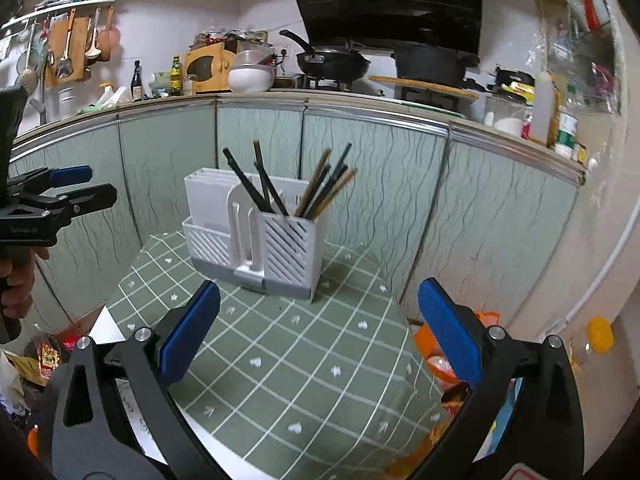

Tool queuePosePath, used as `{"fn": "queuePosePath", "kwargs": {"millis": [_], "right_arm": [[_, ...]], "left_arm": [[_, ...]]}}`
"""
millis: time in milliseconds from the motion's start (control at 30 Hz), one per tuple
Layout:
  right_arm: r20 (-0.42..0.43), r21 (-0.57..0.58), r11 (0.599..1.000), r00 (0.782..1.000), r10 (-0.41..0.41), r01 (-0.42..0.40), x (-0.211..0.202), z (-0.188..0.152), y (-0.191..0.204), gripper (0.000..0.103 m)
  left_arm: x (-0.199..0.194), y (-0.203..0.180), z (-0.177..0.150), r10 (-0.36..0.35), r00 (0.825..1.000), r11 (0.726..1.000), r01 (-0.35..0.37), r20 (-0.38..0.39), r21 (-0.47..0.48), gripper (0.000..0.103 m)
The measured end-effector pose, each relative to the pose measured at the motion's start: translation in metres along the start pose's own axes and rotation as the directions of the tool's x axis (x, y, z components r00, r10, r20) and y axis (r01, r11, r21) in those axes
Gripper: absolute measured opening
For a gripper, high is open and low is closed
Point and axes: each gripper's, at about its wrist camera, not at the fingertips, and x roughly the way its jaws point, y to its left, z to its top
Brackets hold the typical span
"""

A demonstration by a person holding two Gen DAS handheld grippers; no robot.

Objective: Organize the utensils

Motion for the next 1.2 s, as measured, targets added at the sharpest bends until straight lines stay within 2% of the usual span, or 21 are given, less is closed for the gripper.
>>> {"fn": "queuePosePath", "kwargs": {"millis": [267,533,800,1033,1200], "right_arm": [[-0.036,0.026,0.999,0.998,-0.042,0.043,-0.009,-0.041,0.007,0.095],[-0.068,0.065,0.992,0.993,-0.100,0.104,-0.009,-0.074,0.012,0.095],[-0.086,0.090,0.985,0.986,-0.139,0.147,-0.014,-0.095,0.017,0.095],[-0.103,0.102,0.984,0.985,-0.137,0.148,-0.017,-0.104,0.019,0.095],[-0.106,0.099,0.984,0.984,-0.141,0.151,-0.017,-0.105,0.022,0.095]], "left_arm": [[-0.019,0.004,-0.039,0.079,0.997,0.997,-0.079,-0.005,-0.004,0.099],[-0.037,0.008,-0.084,0.164,0.986,0.986,-0.164,-0.015,-0.015,0.099],[-0.046,0.016,-0.118,0.227,0.972,0.972,-0.230,-0.062,-0.056,0.099],[-0.043,0.019,-0.135,0.228,0.968,0.970,-0.235,-0.107,-0.065,0.099],[-0.039,0.018,-0.140,0.195,0.973,0.977,-0.204,-0.121,-0.064,0.099]]}}
